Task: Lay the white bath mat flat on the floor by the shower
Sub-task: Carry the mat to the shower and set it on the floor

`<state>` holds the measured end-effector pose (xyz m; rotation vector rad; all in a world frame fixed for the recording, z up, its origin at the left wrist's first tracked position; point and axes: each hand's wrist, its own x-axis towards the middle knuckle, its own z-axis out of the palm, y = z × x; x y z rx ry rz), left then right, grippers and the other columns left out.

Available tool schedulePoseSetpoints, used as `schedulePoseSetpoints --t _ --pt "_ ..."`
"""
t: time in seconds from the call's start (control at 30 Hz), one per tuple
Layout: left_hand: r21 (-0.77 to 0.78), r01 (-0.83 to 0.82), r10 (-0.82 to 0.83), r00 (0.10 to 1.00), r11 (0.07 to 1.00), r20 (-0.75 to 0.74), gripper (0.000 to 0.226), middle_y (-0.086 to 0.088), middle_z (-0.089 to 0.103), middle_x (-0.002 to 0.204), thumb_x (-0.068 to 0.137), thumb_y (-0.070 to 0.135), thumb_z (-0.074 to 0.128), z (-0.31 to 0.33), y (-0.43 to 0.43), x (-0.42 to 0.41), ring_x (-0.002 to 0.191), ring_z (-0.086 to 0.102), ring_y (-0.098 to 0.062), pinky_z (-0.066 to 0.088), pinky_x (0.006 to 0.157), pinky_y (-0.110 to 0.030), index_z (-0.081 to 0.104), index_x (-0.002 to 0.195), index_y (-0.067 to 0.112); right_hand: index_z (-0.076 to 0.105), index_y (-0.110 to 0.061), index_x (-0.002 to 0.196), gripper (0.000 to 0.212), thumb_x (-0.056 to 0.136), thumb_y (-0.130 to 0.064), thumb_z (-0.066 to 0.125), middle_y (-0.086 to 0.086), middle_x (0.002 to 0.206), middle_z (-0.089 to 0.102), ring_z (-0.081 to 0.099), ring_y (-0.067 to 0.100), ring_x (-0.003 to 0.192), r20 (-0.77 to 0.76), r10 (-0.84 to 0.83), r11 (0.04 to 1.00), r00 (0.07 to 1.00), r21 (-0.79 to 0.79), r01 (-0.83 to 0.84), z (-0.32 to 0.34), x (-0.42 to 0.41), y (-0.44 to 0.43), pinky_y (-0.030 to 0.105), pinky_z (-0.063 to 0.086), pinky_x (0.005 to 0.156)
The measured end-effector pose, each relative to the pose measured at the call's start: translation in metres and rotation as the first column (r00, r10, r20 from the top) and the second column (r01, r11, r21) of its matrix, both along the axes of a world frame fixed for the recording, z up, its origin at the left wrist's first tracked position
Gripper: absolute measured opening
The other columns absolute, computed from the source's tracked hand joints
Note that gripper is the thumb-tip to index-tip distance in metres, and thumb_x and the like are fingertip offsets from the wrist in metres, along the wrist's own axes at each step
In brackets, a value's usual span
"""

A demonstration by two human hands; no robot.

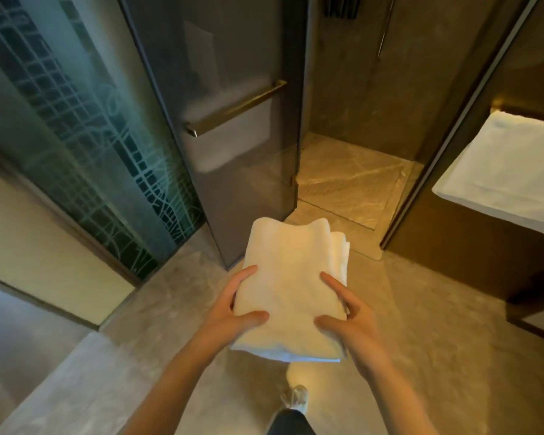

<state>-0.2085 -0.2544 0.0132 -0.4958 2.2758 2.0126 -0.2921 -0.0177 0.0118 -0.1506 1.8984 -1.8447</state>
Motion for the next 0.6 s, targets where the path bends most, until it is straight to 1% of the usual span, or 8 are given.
schedulePoseSetpoints --t 0.07,0.17,0.23,0.33,0.43,0.5,0.53,0.6 --pt "0.001 0.013 -0.013 1.000 1.000 -0.001 0.074 0.018 0.041 0.137 0.070 0.026 0.080 0.003 -0.012 -0.036 0.118 0.050 -0.008 0.056 0.081 -0.029 0.044 0.127 0.058 0.064 -0.051 0.119 0.074 0.062 -0.006 0.076 -0.032 0.115 0.063 0.063 -0.007 0.098 0.014 -0.012 1.000 1.000 -0.022 0.013 -0.004 -0.034 -0.012 0.018 0.056 0.067" --pt "0.014 0.030 -0.030 1.000 0.999 0.007 0.074 0.018 0.043 0.135 0.070 0.025 0.081 0.006 -0.026 -0.090 0.109 0.054 0.004 0.055 0.075 -0.022 0.046 0.126 0.056 0.066 -0.043 0.121 0.075 0.063 0.004 0.072 -0.028 0.113 0.068 0.066 0.000 0.101 0.035 -0.049 0.997 0.998 -0.053 0.051 -0.008 -0.081 -0.024 0.020 0.055 0.068" --pt "0.004 0.047 -0.047 0.999 0.999 0.017 0.074 0.014 0.043 0.137 0.071 0.023 0.081 0.004 -0.032 -0.123 0.111 0.054 0.001 0.055 0.080 -0.027 0.046 0.129 0.054 0.066 -0.039 0.122 0.076 0.066 0.012 0.071 -0.025 0.114 0.068 0.067 0.003 0.103 0.042 -0.071 0.995 0.997 -0.067 0.074 -0.011 -0.108 -0.029 0.020 0.055 0.069" --pt "-0.016 0.087 -0.086 0.996 0.996 0.037 0.075 0.010 0.041 0.142 0.078 0.015 0.080 0.000 -0.038 -0.167 0.121 0.050 -0.012 0.053 0.091 -0.040 0.043 0.133 0.049 0.067 -0.038 0.121 0.075 0.068 0.016 0.070 -0.028 0.113 0.067 0.064 -0.004 0.103 0.048 -0.125 0.989 0.991 -0.073 0.128 -0.015 -0.141 -0.034 0.015 0.054 0.069" --pt "-0.015 0.152 -0.150 0.986 0.988 0.070 0.074 0.009 0.041 0.143 0.080 0.009 0.077 -0.012 -0.041 -0.209 0.123 0.049 -0.014 0.051 0.096 -0.045 0.042 0.136 0.042 0.067 -0.040 0.121 0.073 0.070 0.013 0.072 -0.025 0.122 0.064 0.060 -0.002 0.113 0.058 -0.180 0.982 0.982 -0.056 0.183 -0.028 -0.170 -0.035 0.021 0.055 0.081" --pt "-0.014 0.200 -0.198 0.977 0.980 0.083 0.076 0.011 0.044 0.140 0.079 0.005 0.076 -0.027 -0.044 -0.236 0.121 0.051 -0.008 0.051 0.095 -0.039 0.042 0.137 0.040 0.065 -0.041 0.123 0.073 0.071 0.010 0.073 -0.019 0.131 0.061 0.056 0.004 0.121 0.074 -0.225 0.973 0.972 -0.037 0.228 -0.042 -0.184 -0.035 0.032 0.054 0.092" --pt "-0.018 0.231 -0.229 0.969 0.973 0.091 0.077 0.014 0.046 0.138 0.078 0.004 0.077 -0.036 -0.045 -0.250 0.118 0.052 -0.002 0.052 0.093 -0.032 0.042 0.137 0.041 0.064 -0.043 0.123 0.073 0.071 0.008 0.073 -0.018 0.133 0.060 0.054 0.004 0.124 0.083 -0.252 0.967 0.964 -0.022 0.254 -0.050 -0.191 -0.035 0.033 0.053 0.094" --pt "-0.023 0.288 -0.284 0.951 0.957 0.122 0.079 0.022 0.049 0.129 0.076 0.006 0.077 -0.057 -0.046 -0.276 0.107 0.055 0.008 0.052 0.083 -0.020 0.044 0.131 0.052 0.062 -0.049 0.122 0.074 0.071 0.003 0.074 -0.025 0.133 0.057 0.048 -0.005 0.127 0.070 -0.296 0.955 0.953 0.038 0.294 -0.069 -0.203 -0.036 0.021 0.050 0.092"
